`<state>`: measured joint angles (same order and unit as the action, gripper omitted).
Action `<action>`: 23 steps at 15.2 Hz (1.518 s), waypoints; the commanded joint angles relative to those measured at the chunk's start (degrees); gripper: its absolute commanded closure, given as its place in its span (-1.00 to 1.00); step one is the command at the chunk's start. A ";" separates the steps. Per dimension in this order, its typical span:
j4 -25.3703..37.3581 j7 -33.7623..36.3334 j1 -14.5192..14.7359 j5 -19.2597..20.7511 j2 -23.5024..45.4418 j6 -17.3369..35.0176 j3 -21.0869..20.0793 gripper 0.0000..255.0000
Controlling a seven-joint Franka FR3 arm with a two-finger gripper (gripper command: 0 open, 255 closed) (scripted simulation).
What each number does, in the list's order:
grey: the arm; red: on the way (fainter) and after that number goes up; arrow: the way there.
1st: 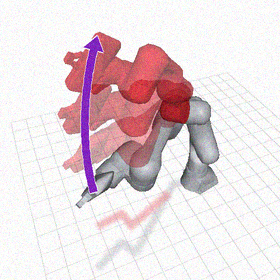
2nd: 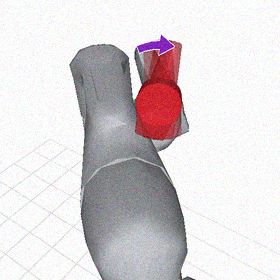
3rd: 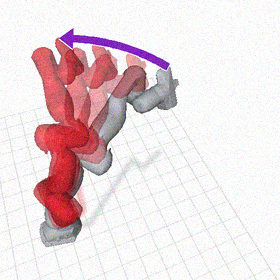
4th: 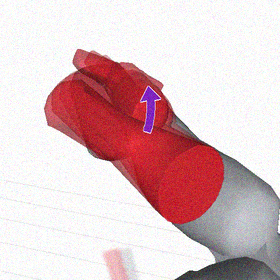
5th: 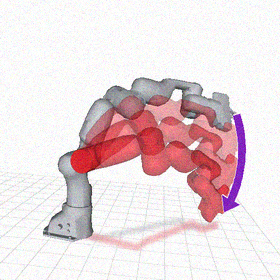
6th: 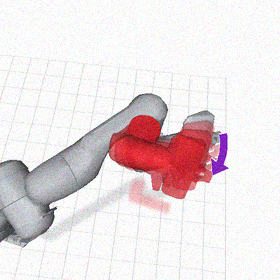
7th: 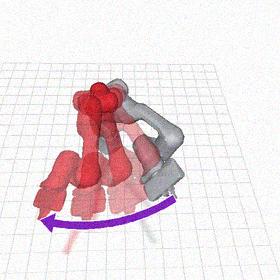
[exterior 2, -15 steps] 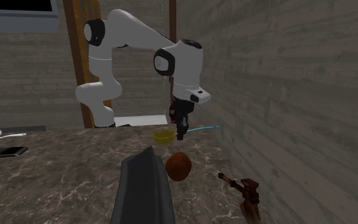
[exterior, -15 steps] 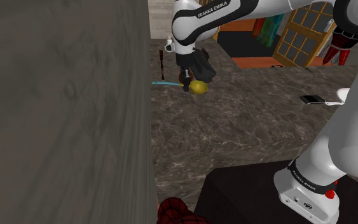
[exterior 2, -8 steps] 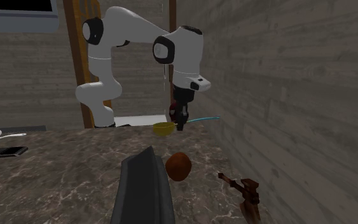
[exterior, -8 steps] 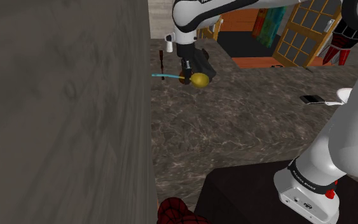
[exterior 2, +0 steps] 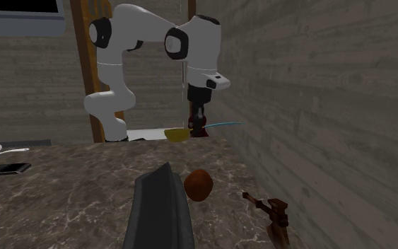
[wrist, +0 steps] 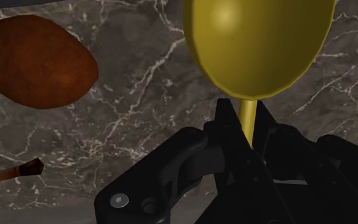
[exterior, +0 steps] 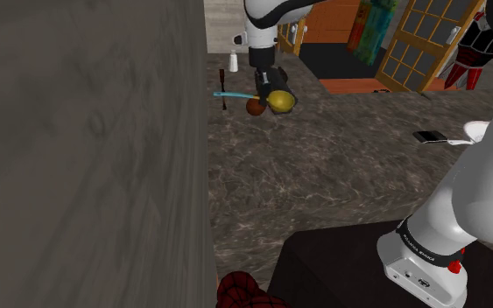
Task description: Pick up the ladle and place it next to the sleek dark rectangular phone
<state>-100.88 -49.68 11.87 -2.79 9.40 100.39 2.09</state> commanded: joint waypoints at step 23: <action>-19.39 -27.74 -15.07 7.86 -16.37 3.39 15.33 1.00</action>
<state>-120.04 -76.07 -2.54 4.68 -6.80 103.62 16.65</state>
